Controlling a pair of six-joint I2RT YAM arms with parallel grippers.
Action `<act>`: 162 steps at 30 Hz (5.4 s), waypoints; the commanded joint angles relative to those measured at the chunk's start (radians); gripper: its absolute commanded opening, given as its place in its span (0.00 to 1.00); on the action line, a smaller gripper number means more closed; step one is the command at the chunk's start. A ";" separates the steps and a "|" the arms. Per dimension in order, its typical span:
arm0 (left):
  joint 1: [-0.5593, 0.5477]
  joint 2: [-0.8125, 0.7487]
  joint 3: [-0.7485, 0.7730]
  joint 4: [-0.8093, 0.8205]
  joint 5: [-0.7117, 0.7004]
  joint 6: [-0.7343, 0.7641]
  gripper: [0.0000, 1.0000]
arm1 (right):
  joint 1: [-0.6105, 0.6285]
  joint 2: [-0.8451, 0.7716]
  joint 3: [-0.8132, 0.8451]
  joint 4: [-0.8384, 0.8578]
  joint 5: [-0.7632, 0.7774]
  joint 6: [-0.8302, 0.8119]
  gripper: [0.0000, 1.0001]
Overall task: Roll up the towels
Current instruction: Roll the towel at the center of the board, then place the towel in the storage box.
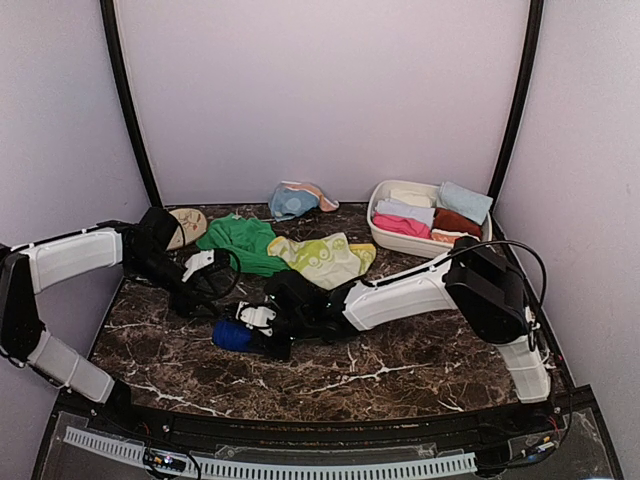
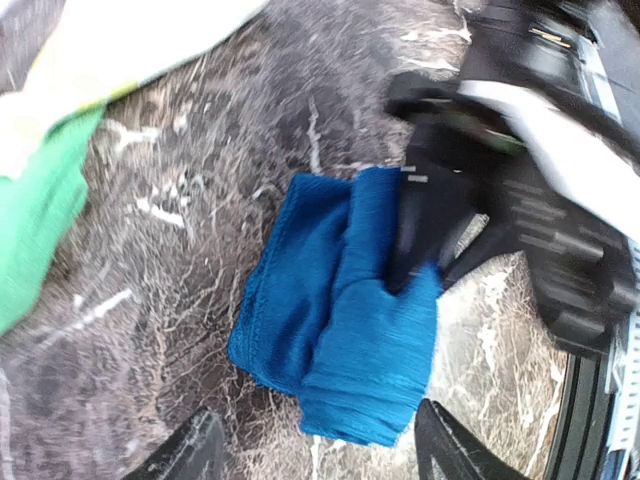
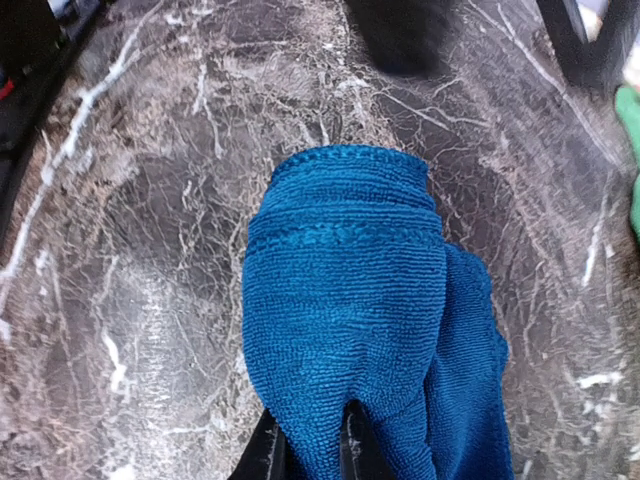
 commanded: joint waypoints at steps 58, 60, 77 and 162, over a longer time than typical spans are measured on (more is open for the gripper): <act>-0.252 -0.175 -0.057 0.136 -0.291 -0.121 0.99 | -0.615 -0.292 -0.211 -0.144 -0.694 0.629 0.00; -0.208 -0.177 -0.045 0.126 -0.281 -0.137 0.99 | -0.709 -0.356 -0.175 -0.247 -0.635 0.574 0.00; -0.086 -0.107 0.001 0.118 -0.278 -0.191 0.99 | -1.054 -0.685 0.005 -0.316 0.475 0.112 0.00; 0.078 0.001 0.038 0.105 -0.227 -0.245 0.99 | -1.170 -0.431 -0.108 -0.232 0.187 -0.050 1.00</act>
